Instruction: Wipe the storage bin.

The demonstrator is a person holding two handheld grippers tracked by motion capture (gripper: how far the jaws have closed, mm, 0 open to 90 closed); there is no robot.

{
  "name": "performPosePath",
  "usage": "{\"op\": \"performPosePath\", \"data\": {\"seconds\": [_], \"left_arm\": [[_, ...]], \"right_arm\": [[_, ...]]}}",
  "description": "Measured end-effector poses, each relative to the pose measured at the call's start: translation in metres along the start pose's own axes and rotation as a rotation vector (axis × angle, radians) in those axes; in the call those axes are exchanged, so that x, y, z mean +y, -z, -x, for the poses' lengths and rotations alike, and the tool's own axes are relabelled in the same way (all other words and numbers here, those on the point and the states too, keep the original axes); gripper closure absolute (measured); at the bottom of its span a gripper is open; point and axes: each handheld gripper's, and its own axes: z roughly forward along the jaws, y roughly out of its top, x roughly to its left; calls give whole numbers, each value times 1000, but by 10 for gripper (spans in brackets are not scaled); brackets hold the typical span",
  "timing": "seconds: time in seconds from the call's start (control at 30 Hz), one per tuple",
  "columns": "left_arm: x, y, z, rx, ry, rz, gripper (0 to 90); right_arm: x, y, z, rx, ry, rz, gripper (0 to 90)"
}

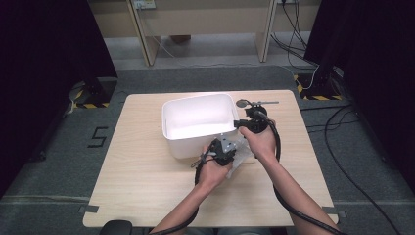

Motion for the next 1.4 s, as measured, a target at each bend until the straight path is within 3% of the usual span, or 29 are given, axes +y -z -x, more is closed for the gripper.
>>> {"op": "performPosePath", "data": {"seconds": [0.2,0.27,0.3,0.37,0.47,0.57,0.7,0.83,0.9,0.97,1.07,1.13,1.23,1.27,1.3,1.4], "left_arm": [[-14,45,-16,-32,49,32,758],[-24,68,-28,-17,70,52,758],[-24,68,-28,-17,70,52,758],[-32,89,-41,-5,104,72,758],[-43,121,-59,43,118,95,758],[-56,155,-83,103,165,124,758],[-68,191,-109,193,190,144,758],[-79,217,-137,285,232,159,758],[-84,222,-150,322,249,154,758],[-87,220,-161,333,270,151,757],[-85,209,-176,345,283,142,757],[-80,197,-185,353,281,132,756],[-71,177,-194,339,279,125,757],[-65,163,-200,324,282,121,756],[-65,163,-200,324,282,121,756],[-59,146,-211,305,324,118,755]], "right_arm": [[-1,0,3,-9,18,4,585],[-1,0,4,-12,15,3,552],[-1,0,4,-12,15,3,552],[0,0,5,-12,6,1,553],[2,-1,4,-18,9,-5,590],[5,-1,1,-28,25,-23,648],[9,-3,-2,-33,45,-45,743],[12,-3,-3,-40,67,-71,766],[15,-2,0,-47,77,-84,797],[16,1,5,-65,94,-92,823],[18,6,17,-96,114,-92,858],[20,8,23,-111,168,-94,848],[21,23,24,-112,165,-37,795],[20,38,22,-105,174,-1,798],[20,38,22,-105,174,-1,798],[13,59,22,-91,166,18,817]]}}
